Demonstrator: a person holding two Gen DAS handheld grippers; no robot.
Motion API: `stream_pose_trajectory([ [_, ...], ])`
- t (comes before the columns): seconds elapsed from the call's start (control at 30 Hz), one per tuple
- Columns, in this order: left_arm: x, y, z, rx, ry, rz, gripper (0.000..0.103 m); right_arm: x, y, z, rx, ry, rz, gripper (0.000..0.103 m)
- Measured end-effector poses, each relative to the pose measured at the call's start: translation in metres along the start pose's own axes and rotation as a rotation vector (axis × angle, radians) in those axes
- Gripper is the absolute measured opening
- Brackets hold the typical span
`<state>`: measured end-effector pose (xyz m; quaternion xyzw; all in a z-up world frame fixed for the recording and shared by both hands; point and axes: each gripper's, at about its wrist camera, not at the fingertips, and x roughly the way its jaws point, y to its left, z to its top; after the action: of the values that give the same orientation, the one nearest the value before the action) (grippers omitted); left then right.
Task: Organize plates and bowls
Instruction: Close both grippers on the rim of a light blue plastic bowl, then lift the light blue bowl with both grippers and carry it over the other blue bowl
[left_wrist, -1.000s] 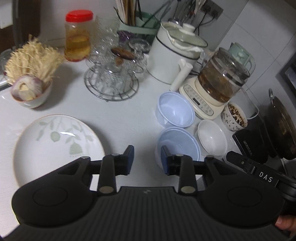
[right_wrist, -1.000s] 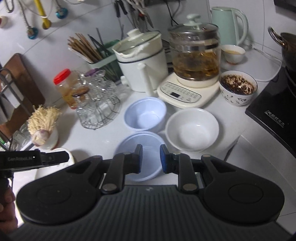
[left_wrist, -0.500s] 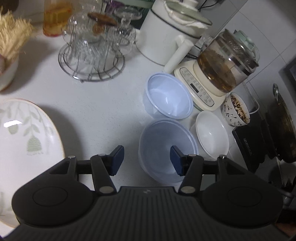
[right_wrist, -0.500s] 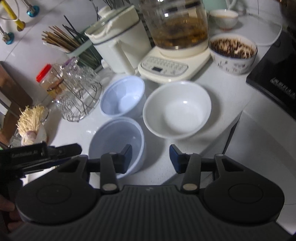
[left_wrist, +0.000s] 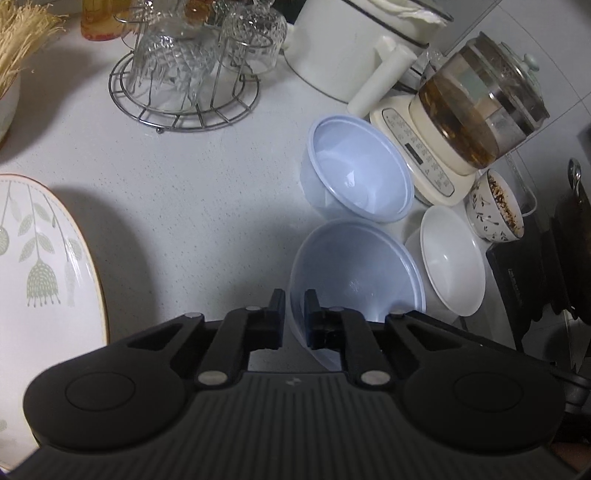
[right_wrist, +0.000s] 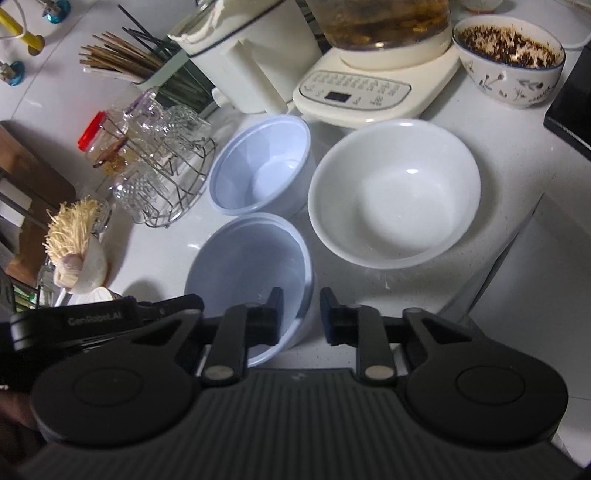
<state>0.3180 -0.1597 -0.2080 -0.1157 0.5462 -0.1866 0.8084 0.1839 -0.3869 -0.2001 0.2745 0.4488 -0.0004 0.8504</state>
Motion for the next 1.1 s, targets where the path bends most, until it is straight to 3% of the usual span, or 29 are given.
stream_pose_trajectory([
  [0.27, -0.012, 0.005, 0.002, -0.026, 0.007, -0.018, 0.011, -0.001, 0.006, 0.003, -0.011, 0.017, 0.018, 0.017],
  [0.6, -0.049, 0.025, 0.012, -0.056, -0.065, 0.034, 0.011, 0.002, 0.046, 0.012, -0.115, 0.023, 0.087, 0.017],
  [1.1, -0.035, 0.057, 0.007, -0.04, -0.055, 0.07, 0.012, 0.035, 0.065, -0.006, -0.166, 0.044, 0.075, 0.017],
])
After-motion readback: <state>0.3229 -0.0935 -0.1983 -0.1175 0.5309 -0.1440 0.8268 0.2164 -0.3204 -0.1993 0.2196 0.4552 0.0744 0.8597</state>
